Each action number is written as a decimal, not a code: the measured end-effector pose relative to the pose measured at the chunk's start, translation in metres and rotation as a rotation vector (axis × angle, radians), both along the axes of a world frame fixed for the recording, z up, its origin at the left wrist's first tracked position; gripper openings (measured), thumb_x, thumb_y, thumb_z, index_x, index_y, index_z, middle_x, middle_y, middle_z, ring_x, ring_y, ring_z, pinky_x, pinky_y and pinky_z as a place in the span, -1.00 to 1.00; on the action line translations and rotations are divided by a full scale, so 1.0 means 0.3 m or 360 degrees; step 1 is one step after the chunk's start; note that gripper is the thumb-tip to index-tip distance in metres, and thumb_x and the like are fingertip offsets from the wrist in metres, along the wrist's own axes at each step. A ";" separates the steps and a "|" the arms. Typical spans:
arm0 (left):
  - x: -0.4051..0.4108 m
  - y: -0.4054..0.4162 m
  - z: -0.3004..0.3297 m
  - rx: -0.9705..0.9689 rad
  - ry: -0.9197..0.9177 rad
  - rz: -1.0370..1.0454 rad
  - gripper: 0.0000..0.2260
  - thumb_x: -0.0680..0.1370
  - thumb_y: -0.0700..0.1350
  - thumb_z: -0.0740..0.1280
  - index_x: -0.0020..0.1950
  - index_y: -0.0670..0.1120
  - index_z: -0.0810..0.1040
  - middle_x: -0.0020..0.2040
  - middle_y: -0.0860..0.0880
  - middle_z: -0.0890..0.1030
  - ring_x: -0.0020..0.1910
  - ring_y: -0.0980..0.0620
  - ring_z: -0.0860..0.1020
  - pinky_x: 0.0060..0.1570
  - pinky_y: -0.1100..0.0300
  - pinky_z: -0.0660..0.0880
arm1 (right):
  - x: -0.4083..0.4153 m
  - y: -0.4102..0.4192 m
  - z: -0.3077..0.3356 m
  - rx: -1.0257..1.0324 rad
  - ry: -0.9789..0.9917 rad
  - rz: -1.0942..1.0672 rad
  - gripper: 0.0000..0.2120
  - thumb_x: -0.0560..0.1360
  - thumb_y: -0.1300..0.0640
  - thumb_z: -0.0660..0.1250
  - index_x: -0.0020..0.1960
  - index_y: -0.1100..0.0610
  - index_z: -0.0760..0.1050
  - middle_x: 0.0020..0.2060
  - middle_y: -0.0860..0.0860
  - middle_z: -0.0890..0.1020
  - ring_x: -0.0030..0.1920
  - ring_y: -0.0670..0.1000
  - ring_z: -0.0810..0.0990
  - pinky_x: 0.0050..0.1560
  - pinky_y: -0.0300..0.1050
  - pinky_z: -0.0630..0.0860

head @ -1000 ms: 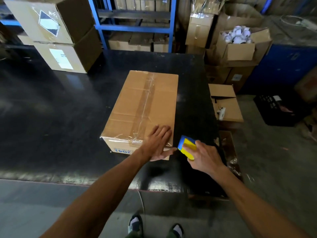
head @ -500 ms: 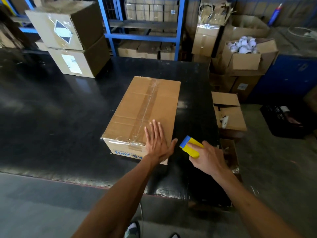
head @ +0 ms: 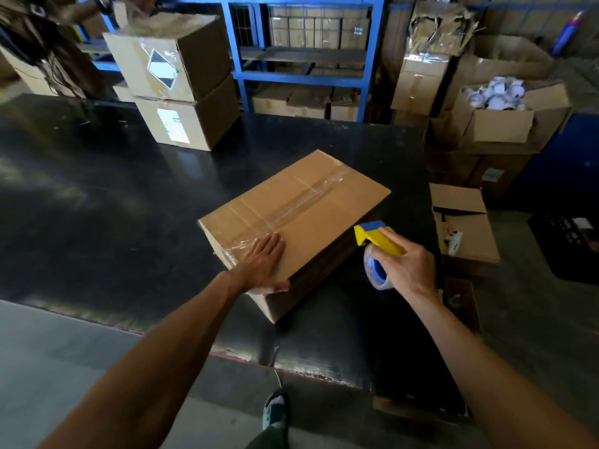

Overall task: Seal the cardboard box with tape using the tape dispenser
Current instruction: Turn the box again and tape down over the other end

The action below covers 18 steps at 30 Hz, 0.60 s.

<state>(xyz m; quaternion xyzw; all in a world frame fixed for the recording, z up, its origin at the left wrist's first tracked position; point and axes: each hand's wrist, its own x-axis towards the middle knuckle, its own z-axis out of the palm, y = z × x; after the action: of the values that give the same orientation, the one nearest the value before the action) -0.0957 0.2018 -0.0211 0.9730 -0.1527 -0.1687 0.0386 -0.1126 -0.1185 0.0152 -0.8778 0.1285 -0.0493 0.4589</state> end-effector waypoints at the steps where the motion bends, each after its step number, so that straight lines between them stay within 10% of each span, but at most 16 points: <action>1: 0.014 0.017 -0.001 -0.0004 0.0038 0.0056 0.12 0.41 0.51 0.20 0.60 -0.11 -0.34 0.60 -0.18 -0.32 0.58 -0.17 -0.31 0.50 -0.24 -0.34 | 0.021 0.015 0.009 0.0078 0.0010 -0.0048 -0.49 0.32 -0.15 0.50 0.26 -0.18 0.56 0.07 -0.16 0.65 0.06 -0.06 0.59 0.14 -0.08 0.53; 6: 0.055 -0.070 -0.036 -0.0087 0.0104 0.0562 0.31 0.23 0.59 0.29 0.54 -0.04 -0.48 0.48 -0.26 -0.54 0.45 -0.36 -0.49 0.29 -0.46 -0.47 | 0.131 0.097 0.055 0.0254 0.0031 -0.0120 -0.51 0.31 -0.10 0.54 0.23 -0.14 0.59 0.06 -0.15 0.64 0.09 -0.02 0.59 0.16 -0.03 0.54; 18: 0.319 0.411 0.041 0.0376 0.0190 -0.0134 0.22 0.36 0.36 0.46 0.56 0.03 -0.44 0.54 -0.22 -0.44 0.51 -0.31 -0.40 0.37 -0.27 -0.43 | 0.267 0.210 0.102 0.0442 -0.0046 -0.0217 -0.51 0.24 -0.06 0.57 0.17 -0.12 0.64 -0.02 -0.13 0.70 -0.01 -0.06 0.65 0.00 -0.15 0.57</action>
<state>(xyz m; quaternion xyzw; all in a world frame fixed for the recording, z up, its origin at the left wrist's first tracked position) -0.0001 0.3252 -0.0089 0.9518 -0.1697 -0.2444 -0.0744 -0.0324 -0.0555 0.0458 -0.7943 0.1868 -0.0746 0.5732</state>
